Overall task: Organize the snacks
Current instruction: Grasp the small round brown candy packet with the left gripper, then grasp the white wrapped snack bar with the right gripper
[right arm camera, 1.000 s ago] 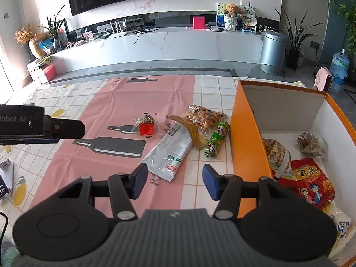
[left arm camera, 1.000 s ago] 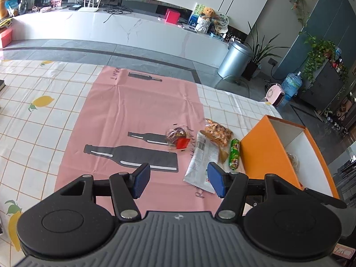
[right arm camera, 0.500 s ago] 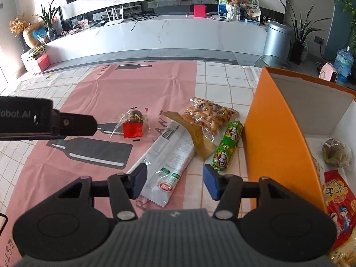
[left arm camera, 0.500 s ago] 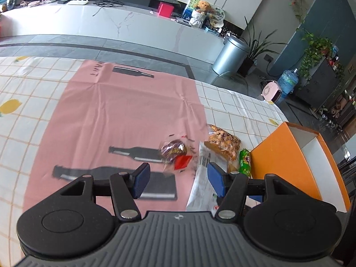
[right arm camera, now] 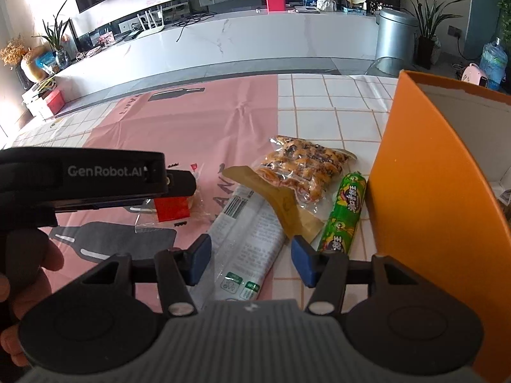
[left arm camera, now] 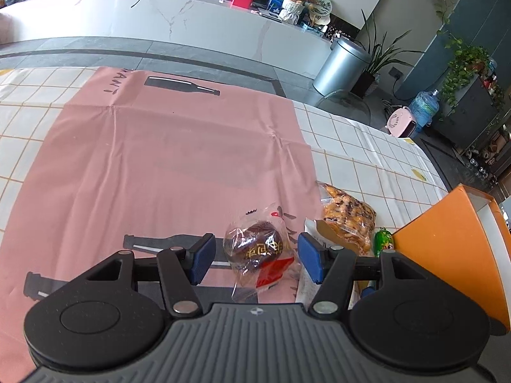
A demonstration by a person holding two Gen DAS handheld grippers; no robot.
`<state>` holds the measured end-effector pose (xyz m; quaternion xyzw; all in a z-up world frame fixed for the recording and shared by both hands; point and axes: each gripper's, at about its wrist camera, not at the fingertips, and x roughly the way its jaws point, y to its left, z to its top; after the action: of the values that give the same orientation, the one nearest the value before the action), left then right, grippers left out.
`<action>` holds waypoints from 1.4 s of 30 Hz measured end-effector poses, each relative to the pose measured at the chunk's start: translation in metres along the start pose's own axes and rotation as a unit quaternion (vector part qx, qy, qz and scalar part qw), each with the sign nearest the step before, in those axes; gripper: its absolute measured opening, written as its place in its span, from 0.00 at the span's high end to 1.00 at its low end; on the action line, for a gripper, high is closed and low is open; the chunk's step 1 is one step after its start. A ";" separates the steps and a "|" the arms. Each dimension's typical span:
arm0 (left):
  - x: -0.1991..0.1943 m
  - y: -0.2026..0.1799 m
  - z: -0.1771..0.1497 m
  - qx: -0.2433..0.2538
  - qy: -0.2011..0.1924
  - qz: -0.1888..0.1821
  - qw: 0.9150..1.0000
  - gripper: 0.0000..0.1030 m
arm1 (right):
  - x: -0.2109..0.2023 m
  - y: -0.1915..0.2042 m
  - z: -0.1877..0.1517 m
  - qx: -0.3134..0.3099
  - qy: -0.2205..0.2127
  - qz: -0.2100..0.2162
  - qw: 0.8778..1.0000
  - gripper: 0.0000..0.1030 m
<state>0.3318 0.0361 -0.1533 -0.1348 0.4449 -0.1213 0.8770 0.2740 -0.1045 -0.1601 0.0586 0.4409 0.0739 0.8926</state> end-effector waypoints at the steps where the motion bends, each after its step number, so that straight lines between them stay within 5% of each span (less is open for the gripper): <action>1: 0.002 0.001 0.001 -0.001 0.002 -0.003 1.000 0.42 | 0.000 0.000 0.000 0.004 0.001 0.001 1.000 0.44; 7: -0.005 0.008 -0.001 -0.002 0.002 -0.002 1.000 0.56 | 0.004 0.002 0.002 0.015 0.005 0.005 1.000 0.37; 13: -0.033 0.024 -0.015 -0.021 0.014 0.023 0.999 0.58 | 0.011 0.010 0.002 0.023 0.019 -0.010 1.000 0.30; 20: -0.062 0.045 -0.040 -0.059 0.027 0.037 0.997 0.58 | 0.012 0.040 -0.010 -0.031 0.014 -0.051 0.998 0.36; 35: -0.093 0.049 -0.080 -0.063 0.046 0.007 0.997 0.58 | -0.035 0.063 -0.067 -0.173 0.039 0.016 0.984 0.40; 42: -0.094 0.047 -0.088 -0.060 0.030 0.000 0.998 0.58 | -0.056 0.052 -0.085 -0.131 0.018 0.018 0.991 0.34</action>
<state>0.2106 0.1004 -0.1489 -0.1837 0.4779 -0.0979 0.8534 0.1687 -0.0608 -0.1592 -0.0522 0.4421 0.1486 0.8830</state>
